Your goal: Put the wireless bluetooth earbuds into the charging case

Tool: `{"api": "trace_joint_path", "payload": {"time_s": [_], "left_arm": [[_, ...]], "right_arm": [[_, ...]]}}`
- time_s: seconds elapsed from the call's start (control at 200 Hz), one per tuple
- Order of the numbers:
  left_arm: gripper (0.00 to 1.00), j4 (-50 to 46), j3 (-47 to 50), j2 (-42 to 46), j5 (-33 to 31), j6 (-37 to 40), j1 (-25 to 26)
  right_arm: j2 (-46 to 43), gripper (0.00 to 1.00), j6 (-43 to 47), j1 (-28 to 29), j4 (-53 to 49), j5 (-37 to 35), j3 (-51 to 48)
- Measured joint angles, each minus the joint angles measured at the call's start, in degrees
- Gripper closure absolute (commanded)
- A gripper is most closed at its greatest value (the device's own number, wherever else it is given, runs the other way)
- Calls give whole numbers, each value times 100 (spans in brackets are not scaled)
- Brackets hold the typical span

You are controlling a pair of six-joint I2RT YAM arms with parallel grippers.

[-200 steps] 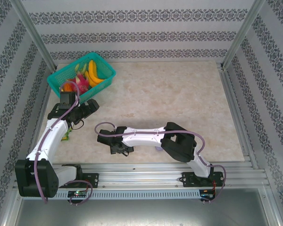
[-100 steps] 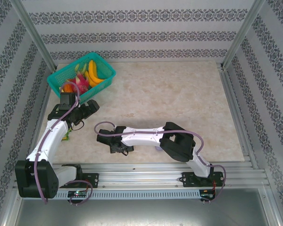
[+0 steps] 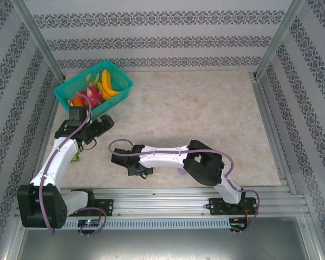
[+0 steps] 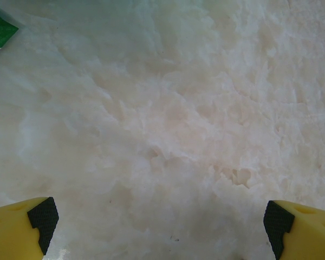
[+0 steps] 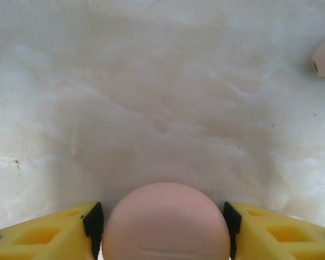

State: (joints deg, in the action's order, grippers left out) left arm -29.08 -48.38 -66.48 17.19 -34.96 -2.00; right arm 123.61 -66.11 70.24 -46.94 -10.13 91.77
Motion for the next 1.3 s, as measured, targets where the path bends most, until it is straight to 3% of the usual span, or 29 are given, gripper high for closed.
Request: {"api": "trace_joint_path", "payload": {"time_s": [0.32,0.739,1.299], "left_arm": [[0,2,0,0,2,-2,0],[0,15,0,0,4,-20,0],[0,129,146,0,9,-37,0]], "right_arm": [[-9,51,0,0,2,-15,0],[-133,53,46,-79,74,-127,-15],[-503,52,466,-1019,389,-280,-15]]}}
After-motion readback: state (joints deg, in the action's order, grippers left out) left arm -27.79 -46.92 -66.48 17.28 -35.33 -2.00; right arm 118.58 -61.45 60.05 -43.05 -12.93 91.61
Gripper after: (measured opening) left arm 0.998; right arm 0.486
